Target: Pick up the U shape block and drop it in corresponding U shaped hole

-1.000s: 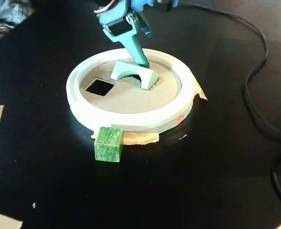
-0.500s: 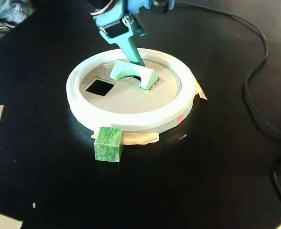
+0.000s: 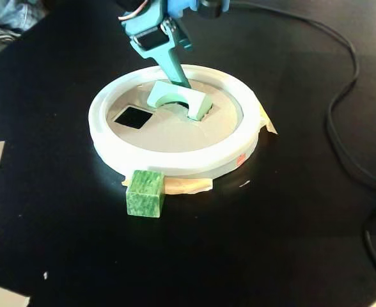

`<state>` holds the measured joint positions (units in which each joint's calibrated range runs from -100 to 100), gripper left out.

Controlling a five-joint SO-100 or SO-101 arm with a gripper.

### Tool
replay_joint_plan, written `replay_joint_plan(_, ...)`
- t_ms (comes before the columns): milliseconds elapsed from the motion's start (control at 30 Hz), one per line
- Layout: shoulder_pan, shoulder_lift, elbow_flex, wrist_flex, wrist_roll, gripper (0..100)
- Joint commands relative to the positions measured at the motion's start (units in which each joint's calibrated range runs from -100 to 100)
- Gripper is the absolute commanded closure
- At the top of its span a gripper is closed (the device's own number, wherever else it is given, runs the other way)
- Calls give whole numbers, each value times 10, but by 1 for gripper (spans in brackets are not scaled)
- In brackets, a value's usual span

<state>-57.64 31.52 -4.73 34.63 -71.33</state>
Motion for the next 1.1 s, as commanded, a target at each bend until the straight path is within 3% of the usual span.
replay_joint_plan(0,23,-17,0,-2,22,14)
replay_joint_plan(200,41,-12,4,9,47,13)
replay_joint_plan(567,41,-68,25,170,42,13)
replay_joint_plan(833,36,-68,15,160,41,15)
replay_joint_plan(1067,28,-67,15,73,42,15)
